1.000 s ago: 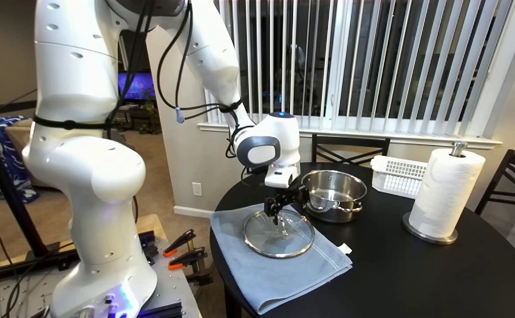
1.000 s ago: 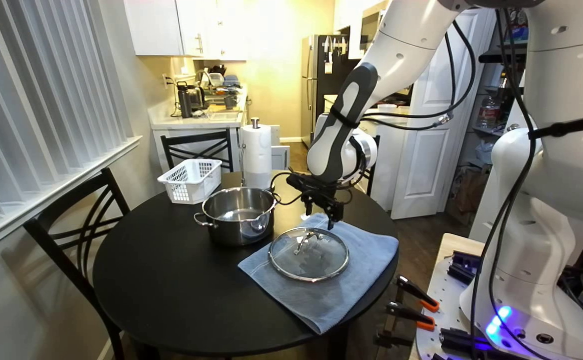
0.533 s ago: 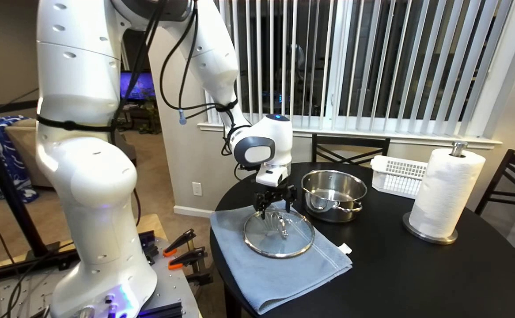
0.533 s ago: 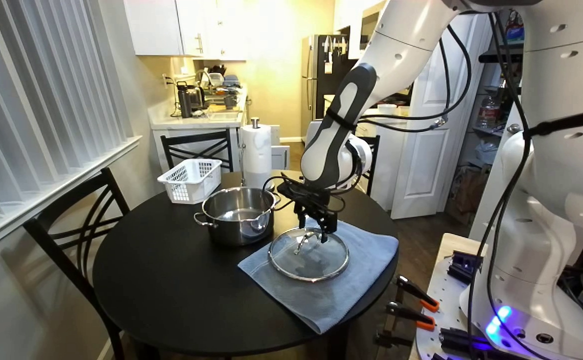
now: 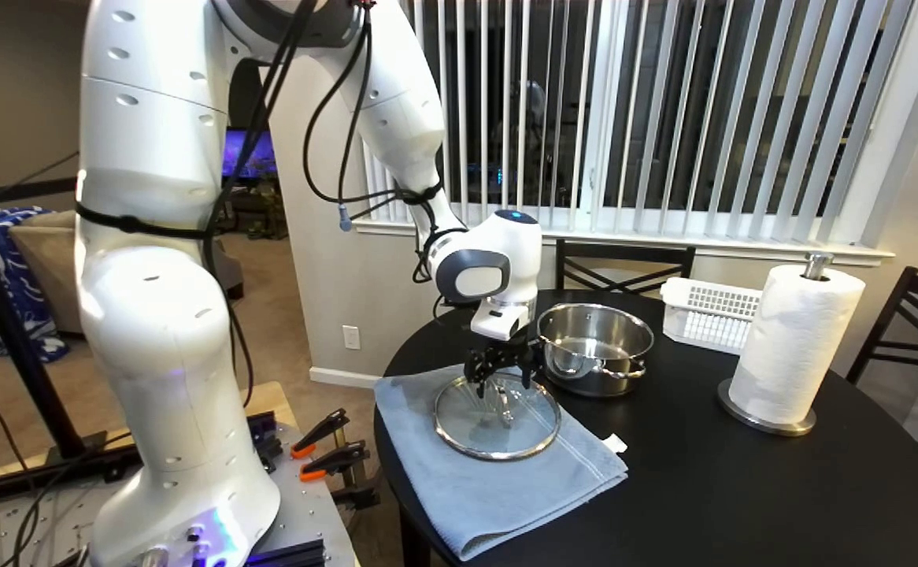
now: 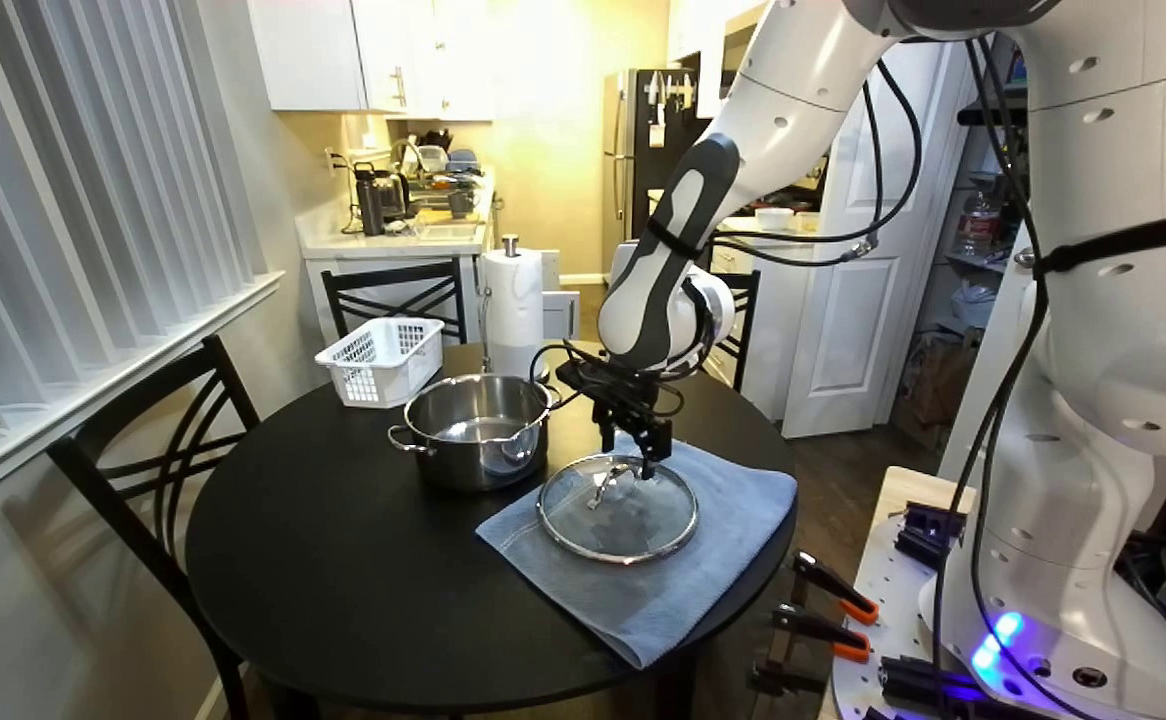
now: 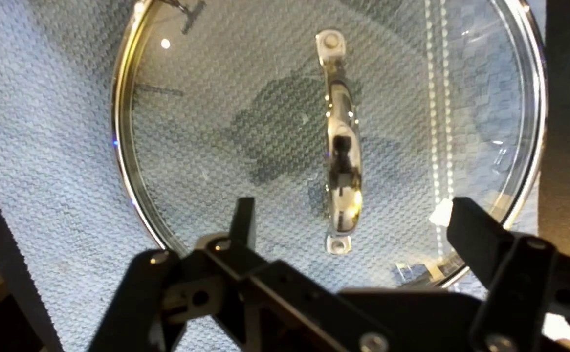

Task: Put the glass lid on the silver pot

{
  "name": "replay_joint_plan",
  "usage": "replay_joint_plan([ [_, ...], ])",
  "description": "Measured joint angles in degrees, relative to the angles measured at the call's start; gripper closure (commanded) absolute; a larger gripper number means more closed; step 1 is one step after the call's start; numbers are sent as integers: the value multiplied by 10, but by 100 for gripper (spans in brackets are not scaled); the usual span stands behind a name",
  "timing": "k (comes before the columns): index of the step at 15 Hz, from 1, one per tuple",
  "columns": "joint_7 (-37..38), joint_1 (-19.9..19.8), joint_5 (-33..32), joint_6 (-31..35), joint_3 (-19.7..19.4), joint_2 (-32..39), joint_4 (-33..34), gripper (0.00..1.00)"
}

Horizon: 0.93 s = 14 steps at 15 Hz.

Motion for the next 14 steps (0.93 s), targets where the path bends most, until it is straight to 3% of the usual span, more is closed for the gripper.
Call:
replay_joint_plan([
  [14,46,11,-70,-18,3,22,6,0],
])
